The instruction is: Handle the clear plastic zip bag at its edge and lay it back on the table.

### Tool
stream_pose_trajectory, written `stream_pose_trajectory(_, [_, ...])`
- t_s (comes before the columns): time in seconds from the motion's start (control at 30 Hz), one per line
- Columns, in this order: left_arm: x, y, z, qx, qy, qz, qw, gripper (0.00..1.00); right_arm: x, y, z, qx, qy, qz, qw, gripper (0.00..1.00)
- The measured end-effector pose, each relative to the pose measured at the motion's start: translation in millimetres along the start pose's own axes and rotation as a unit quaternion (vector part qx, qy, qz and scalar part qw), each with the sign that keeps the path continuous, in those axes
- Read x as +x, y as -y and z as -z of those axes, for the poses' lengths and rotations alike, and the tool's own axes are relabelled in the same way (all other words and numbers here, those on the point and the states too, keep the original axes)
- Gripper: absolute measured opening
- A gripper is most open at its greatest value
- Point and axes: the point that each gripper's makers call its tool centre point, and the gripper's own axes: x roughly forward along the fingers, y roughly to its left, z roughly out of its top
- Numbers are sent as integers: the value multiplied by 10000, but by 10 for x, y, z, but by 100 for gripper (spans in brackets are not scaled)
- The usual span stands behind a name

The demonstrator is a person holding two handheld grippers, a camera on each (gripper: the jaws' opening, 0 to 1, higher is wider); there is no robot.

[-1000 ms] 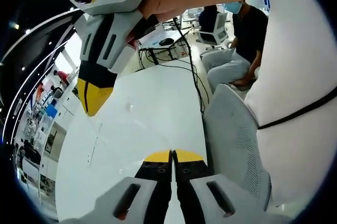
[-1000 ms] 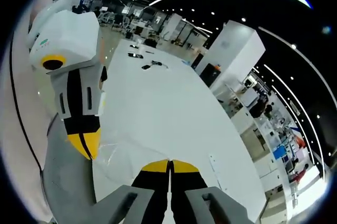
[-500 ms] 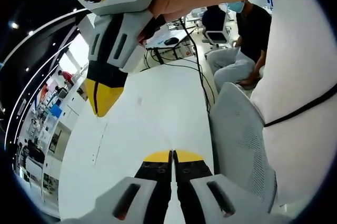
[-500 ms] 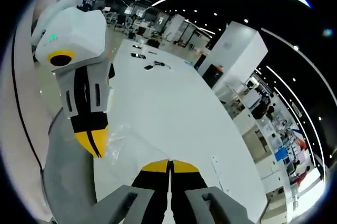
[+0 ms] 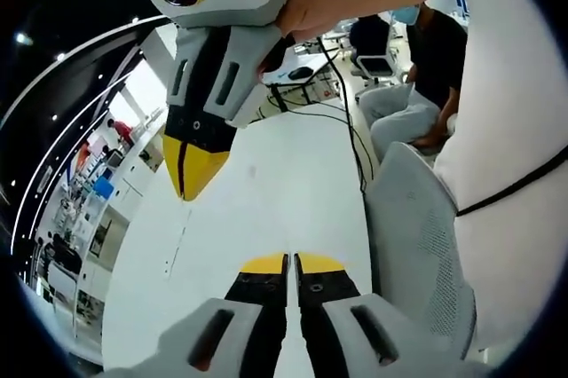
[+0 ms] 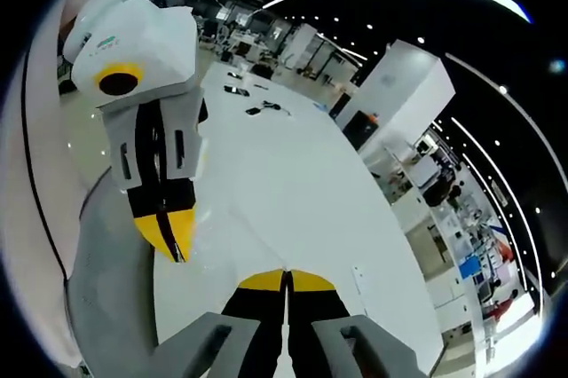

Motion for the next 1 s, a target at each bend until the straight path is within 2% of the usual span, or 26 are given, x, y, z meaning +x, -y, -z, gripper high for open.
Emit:
stream_pose_trajectory(0.4, [-62,-153,-49,-35,153,-330,9993,6,-22,16,-3,-82,-21,46,10000,0])
stream_pose_trajectory(0.6, [-132,-234,-131,-72,343,-525,9980,6,-21,25,12,-124,-58,66,9999,0])
stream_pose_trajectory(1.0, [-207,-267,-164,-251,539,-690,9958,6,-35,125,82,-68,-115,148,9998,0])
